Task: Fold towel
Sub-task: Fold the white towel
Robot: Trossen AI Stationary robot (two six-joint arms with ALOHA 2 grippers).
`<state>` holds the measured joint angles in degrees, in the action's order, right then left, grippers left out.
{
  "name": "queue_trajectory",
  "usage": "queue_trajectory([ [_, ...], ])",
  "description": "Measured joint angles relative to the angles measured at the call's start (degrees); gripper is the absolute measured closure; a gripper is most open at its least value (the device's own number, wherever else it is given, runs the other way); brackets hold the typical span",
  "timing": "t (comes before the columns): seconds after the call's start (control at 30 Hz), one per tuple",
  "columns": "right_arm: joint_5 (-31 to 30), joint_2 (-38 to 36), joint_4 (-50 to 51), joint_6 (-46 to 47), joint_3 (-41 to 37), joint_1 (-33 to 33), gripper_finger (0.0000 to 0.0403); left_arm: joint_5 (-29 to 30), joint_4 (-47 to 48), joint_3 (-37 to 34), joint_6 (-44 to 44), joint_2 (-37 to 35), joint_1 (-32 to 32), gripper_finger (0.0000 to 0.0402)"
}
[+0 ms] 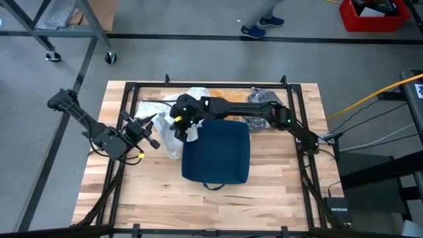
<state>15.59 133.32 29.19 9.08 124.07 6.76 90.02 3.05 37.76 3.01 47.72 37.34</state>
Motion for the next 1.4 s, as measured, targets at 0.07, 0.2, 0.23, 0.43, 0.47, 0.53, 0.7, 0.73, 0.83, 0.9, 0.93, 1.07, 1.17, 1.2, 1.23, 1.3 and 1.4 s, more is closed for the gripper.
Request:
queue_trajectory([
  [0.07, 0.5, 1.0, 2.0, 0.0, 0.0, -0.1, 0.0401, 0.0, 0.8, 0.0, -0.1, 0.0, 0.0, 0.0401],
  [0.2, 0.5, 1.6, 9.1, -0.3, 0.1, -0.1, 0.0401, 0.0, 1.2, 0.0, 0.0, 0.0, 0.0, 0.0401],
  [0.23, 0.5, 1.3, 11.9, -0.5, 0.2, 0.0, 0.0401, 0.0, 1.2, 0.0, 0.0, 0.0, 0.0, 0.0401],
  [0.43, 0.7, 1.2, 30.1, -3.3, 0.2, -0.1, 0.0401, 0.0, 1.1, 0.0, -0.2, 0.0, 0.0, 0.0401],
  [0.47, 0.5, 1.5, 33.5, -3.7, 0.0, -0.2, 0.0401, 0.0, 1.1, 0.0, -0.2, 0.0, 0.0, 0.0401],
  [0.53, 0.0, 2.1, 39.1, -5.0, -0.2, -0.5, 0.0401, 0.0, 1.1, 0.0, -0.2, 0.0, 0.0, 0.0401],
  [0.7, -0.8, 1.4, 47.6, -8.2, 0.1, -1.7, 0.0401, -0.2, 1.1, 0.0, -0.3, 0.0, 0.0, 0.0401],
  [0.73, -1.1, 1.5, 47.5, -8.7, 0.0, -1.9, 0.0401, -0.2, 1.1, 0.0, -0.2, 0.0, 0.0, 0.0401],
  [0.83, -1.1, 1.7, 44.5, -9.4, -0.1, -2.3, 0.0401, -0.2, 1.0, 0.0, 0.0, 0.0, 0.0, 0.0401],
  [0.9, -1.0, 1.7, 41.4, -9.4, 0.0, -2.3, 0.0401, -0.2, 1.0, 0.0, 0.1, 0.0, 0.0, 0.0401],
  [0.93, -1.0, 1.7, 40.2, -9.4, 0.0, -2.3, 0.0401, -0.2, 1.0, 0.0, 0.0, 0.0, 0.0, 0.0401],
  [1.07, -1.0, 1.7, 36.0, -9.4, 0.0, -2.2, 0.0401, -0.2, 1.0, 0.0, 0.1, 0.0, 0.0, 0.0401],
  [1.17, -1.0, 1.7, 33.7, -9.4, 0.0, -2.2, 0.0401, -0.1, 1.0, 0.0, 0.0, 0.0, 0.0, 0.0401],
  [1.2, -1.0, 1.7, 33.3, -9.4, 0.0, -2.2, 0.0401, -0.1, 1.0, 0.0, 0.0, 0.0, 0.0, 0.0401],
  [1.23, -1.0, 1.7, 33.1, -9.4, 0.0, -2.2, 0.0401, 0.0, 1.0, 0.0, 0.0, 0.0, 0.0, 0.0401],
  [1.3, -1.0, 1.6, 32.4, -9.4, 0.0, -2.2, 0.0401, 0.0, 1.0, 0.0, -0.2, 0.0, 0.0, 0.0401],
  [1.4, -1.0, 1.6, 31.7, -9.4, 0.0, -2.2, 0.0401, 0.0, 1.0, 0.0, -0.3, 0.0, 0.0, 0.0401],
])
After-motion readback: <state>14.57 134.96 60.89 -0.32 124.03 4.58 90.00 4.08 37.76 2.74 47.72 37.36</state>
